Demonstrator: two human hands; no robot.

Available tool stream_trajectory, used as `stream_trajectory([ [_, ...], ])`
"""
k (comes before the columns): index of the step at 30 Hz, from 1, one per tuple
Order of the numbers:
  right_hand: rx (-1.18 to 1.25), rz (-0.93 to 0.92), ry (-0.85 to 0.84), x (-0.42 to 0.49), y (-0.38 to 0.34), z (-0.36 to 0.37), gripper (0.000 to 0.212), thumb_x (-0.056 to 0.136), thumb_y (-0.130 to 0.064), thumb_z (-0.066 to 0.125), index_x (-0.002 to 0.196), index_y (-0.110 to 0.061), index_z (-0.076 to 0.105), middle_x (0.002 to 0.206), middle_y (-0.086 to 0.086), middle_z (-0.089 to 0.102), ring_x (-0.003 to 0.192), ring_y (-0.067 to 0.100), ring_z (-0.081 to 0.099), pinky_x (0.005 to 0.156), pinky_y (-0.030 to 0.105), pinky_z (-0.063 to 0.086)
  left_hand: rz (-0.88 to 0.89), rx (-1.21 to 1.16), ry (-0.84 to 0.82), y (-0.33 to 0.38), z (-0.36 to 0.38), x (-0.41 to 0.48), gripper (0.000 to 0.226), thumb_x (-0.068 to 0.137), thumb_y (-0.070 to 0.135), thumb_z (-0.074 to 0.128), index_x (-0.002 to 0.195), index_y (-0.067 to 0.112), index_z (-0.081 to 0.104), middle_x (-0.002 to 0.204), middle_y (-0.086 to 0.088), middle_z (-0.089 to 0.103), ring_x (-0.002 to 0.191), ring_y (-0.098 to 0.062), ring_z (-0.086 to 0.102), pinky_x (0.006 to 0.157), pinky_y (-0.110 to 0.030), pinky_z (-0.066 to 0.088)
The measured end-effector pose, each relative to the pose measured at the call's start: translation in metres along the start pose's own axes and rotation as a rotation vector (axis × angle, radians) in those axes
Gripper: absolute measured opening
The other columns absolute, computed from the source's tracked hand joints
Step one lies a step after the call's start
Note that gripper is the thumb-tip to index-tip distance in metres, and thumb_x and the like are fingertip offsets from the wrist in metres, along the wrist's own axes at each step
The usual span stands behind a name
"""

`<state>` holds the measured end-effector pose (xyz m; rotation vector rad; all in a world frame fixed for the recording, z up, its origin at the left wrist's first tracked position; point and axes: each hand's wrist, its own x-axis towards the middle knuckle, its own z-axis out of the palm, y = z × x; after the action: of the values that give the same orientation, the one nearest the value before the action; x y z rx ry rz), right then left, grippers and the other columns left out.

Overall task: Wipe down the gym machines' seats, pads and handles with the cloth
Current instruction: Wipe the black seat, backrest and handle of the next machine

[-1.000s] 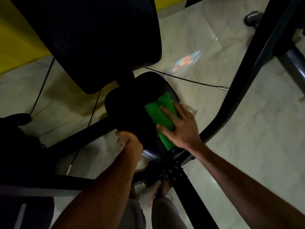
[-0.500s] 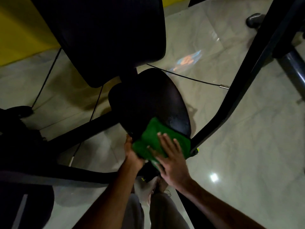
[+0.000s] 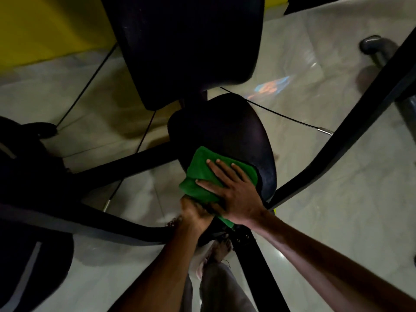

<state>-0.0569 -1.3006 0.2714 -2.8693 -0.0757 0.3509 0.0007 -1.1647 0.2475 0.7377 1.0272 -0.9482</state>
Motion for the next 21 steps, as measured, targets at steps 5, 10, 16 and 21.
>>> stream_trajectory([
  [5, -0.037, -0.018, -0.031, 0.071, -0.005, -0.002, 0.079, 0.077, -0.070, 0.060, 0.151, -0.052, 0.038, 0.171, 0.004, 0.015, 0.155, 0.030, 0.020, 0.122, 0.054, 0.020, -0.012, -0.045, 0.017, 0.003, 0.003, 0.007, 0.049, 0.098, 0.041, 0.032, 0.129, 0.019, 0.064, 0.130, -0.013, 0.064, 0.121, -0.034, 0.059, 0.106, -0.049, 0.043],
  [10, -0.108, -0.042, -0.177, 0.174, -0.002, -0.009, 0.078, 0.076, -0.073, 0.057, 0.150, -0.051, 0.041, 0.170, 0.001, 0.018, 0.155, 0.028, 0.017, 0.124, 0.051, 0.015, -0.033, 0.020, 0.042, 0.019, 0.011, 0.010, 0.047, 0.101, 0.047, 0.035, 0.122, 0.018, 0.065, 0.112, -0.012, 0.068, 0.105, -0.030, 0.062, 0.094, -0.044, 0.049],
  [16, 0.013, 0.300, -0.217, 0.267, 0.022, -0.029, 0.077, 0.087, -0.077, 0.048, 0.149, -0.030, 0.048, 0.152, 0.010, 0.049, 0.142, 0.033, 0.041, 0.115, 0.045, 0.029, -0.006, 0.111, 0.064, 0.042, 0.008, 0.029, 0.038, 0.099, 0.045, 0.041, 0.104, 0.017, 0.067, 0.100, -0.008, 0.070, 0.090, -0.026, 0.065, 0.074, -0.035, 0.053],
  [21, 0.051, 0.398, -0.029, 0.249, 0.026, -0.019, 0.070, 0.093, -0.075, 0.038, 0.148, -0.032, 0.049, 0.150, 0.013, 0.053, 0.141, 0.035, 0.044, 0.117, 0.049, 0.027, -0.014, 0.176, 0.060, 0.043, 0.008, 0.031, 0.035, 0.097, 0.046, 0.042, 0.101, 0.019, 0.064, 0.075, -0.003, 0.069, 0.073, -0.022, 0.062, 0.067, -0.032, 0.051],
])
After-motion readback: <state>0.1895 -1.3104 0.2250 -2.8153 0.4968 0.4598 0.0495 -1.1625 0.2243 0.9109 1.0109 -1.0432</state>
